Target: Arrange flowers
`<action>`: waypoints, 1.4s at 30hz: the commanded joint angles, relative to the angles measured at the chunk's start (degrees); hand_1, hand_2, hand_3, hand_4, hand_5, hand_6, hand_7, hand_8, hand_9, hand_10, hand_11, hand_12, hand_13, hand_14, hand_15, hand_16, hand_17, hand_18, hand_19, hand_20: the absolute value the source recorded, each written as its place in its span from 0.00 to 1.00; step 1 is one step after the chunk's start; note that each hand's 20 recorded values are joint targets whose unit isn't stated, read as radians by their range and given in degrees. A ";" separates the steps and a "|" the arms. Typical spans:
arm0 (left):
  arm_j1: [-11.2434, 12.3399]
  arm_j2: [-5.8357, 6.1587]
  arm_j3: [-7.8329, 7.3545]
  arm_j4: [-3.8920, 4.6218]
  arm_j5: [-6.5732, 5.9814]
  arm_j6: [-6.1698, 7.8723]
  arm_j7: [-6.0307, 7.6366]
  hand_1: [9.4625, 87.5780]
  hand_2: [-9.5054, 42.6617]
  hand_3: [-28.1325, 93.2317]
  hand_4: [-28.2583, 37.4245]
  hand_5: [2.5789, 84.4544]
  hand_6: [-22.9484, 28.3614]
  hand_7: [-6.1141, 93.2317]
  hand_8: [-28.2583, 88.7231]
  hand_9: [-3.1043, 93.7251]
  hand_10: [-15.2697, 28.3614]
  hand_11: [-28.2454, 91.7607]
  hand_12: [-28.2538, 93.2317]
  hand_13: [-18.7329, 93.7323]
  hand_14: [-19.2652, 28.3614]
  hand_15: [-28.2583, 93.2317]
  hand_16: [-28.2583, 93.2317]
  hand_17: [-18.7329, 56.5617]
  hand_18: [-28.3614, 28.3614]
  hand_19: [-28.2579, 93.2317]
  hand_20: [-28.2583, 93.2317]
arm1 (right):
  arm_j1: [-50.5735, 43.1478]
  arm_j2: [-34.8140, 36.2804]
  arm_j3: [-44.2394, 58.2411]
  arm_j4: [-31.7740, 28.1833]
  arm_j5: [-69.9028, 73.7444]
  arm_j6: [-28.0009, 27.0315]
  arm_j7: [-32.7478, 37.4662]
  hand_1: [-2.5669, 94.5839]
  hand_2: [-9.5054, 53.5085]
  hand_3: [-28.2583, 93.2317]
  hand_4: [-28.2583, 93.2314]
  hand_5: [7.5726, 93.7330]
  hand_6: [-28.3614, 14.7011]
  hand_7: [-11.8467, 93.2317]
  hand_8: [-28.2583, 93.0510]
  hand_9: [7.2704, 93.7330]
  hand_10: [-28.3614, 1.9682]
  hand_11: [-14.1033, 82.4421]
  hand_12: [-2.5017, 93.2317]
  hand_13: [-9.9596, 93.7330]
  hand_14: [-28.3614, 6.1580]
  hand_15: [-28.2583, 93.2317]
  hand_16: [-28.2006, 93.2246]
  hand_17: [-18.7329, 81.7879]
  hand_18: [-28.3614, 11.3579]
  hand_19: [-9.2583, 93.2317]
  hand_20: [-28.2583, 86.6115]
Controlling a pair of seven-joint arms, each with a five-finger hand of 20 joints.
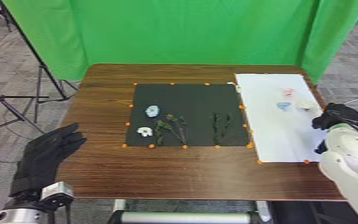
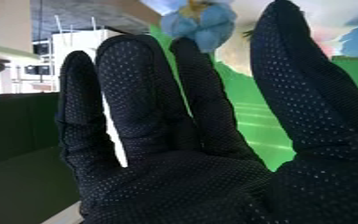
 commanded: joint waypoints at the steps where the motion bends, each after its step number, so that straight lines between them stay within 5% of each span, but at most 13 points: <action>1: 0.07 -0.68 -0.04 0.07 0.44 -0.85 -0.72 0.23 0.26 0.91 0.22 0.55 0.73 0.22 0.17 0.46 0.87 0.56 0.33 0.42 1.00 0.73 0.14 0.12 0.88 0.69 0.36 | -0.18 -1.20 -1.32 0.51 -0.23 -0.36 0.39 0.39 0.00 0.91 0.00 0.50 0.58 0.27 0.13 0.53 0.46 0.31 0.19 0.68 0.50 0.86 0.36 0.42 0.14 0.90 0.39; 14: -0.43 -1.12 -0.04 0.13 0.92 -1.35 -1.42 0.23 0.26 0.91 0.22 0.55 0.73 0.22 0.17 0.46 0.87 0.56 0.33 0.42 1.00 0.73 0.13 0.12 0.88 0.69 0.36 | 0.44 -1.87 -3.68 3.43 -1.58 3.35 2.12 0.48 0.00 0.89 0.00 0.65 0.67 0.32 0.14 0.70 0.62 0.35 0.19 0.74 0.59 0.82 0.37 0.44 0.20 0.90 0.37; 23: -0.48 -0.98 0.13 0.16 0.67 -1.16 -1.13 0.23 0.26 0.91 0.22 0.55 0.73 0.22 0.17 0.46 0.87 0.56 0.33 0.42 1.00 0.73 0.14 0.12 0.88 0.69 0.36 | 0.44 -1.77 -4.71 4.69 -3.32 6.93 2.64 0.61 0.00 0.84 0.00 0.78 0.69 0.42 0.23 0.93 0.73 0.25 0.39 0.81 0.73 0.76 0.46 0.49 0.24 0.92 0.36; 36: 1.38 0.04 -0.60 -0.34 -0.34 0.43 1.08 0.23 0.26 0.91 0.22 0.55 0.73 0.22 0.17 0.46 0.87 0.56 0.33 0.42 1.00 0.73 0.13 0.12 0.88 0.69 0.36 | 5.21 0.67 -9.51 -2.36 -5.16 15.42 -2.30 0.62 0.00 0.86 0.00 0.84 0.68 0.39 0.26 0.97 0.76 0.27 0.41 0.85 0.75 0.76 0.47 0.51 0.22 0.93 0.37; 42: 1.98 0.32 -1.36 -0.63 -0.28 0.63 1.03 0.23 0.26 0.91 0.22 0.55 0.73 0.22 0.17 0.45 0.87 0.56 0.33 0.42 1.00 0.73 0.13 0.12 0.88 0.69 0.36 | 11.54 1.46 -15.89 -7.87 -3.70 18.16 -5.95 0.62 0.00 0.87 0.00 0.84 0.67 0.39 0.26 0.98 0.75 0.27 0.42 0.85 0.75 0.76 0.47 0.51 0.21 0.93 0.37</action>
